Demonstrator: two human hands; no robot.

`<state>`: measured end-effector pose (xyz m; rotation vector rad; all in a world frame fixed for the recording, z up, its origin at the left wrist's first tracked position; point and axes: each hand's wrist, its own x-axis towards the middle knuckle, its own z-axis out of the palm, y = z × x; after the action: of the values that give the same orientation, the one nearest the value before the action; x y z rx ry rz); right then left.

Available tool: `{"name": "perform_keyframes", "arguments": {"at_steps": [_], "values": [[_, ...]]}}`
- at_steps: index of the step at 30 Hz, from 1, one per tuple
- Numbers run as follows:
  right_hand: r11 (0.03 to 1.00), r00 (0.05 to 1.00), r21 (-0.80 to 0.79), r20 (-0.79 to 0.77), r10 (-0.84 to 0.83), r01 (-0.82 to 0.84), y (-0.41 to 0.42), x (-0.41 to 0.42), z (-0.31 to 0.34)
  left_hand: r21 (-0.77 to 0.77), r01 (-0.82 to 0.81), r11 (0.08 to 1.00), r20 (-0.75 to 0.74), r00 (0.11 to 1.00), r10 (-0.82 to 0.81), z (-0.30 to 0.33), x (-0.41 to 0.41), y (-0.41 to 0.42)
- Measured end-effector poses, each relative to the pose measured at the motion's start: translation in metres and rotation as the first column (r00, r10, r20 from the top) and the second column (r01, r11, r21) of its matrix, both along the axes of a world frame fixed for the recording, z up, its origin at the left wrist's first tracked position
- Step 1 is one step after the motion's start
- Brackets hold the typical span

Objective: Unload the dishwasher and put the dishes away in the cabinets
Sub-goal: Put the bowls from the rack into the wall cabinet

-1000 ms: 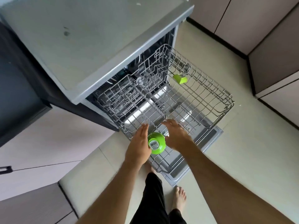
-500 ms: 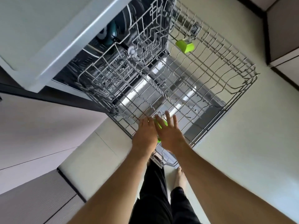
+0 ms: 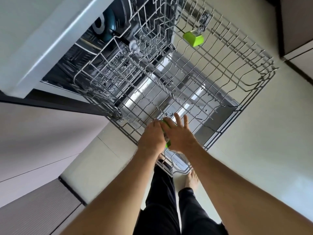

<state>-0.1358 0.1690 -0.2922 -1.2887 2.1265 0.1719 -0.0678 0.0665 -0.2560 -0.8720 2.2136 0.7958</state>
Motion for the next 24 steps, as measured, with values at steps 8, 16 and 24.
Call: {"name": "perform_keyframes", "arguments": {"at_steps": [8,16,24], "values": [[0.998,1.0,-0.062,-0.018,-0.018,0.017,0.006,0.001,0.009,0.071,0.01,0.997,0.0,1.0,-0.01,0.004,-0.001,-0.002],[0.895,0.907,-0.196,0.228,-0.354,0.399,0.016,-0.006,0.064,0.305,-0.17,0.937,-0.18,0.956,0.232,0.04,0.004,-0.006],[0.839,0.872,-0.265,0.27,-0.409,0.475,0.031,-0.015,0.136,0.473,-0.224,0.852,-0.335,0.849,0.409,0.114,0.013,0.006]]}}
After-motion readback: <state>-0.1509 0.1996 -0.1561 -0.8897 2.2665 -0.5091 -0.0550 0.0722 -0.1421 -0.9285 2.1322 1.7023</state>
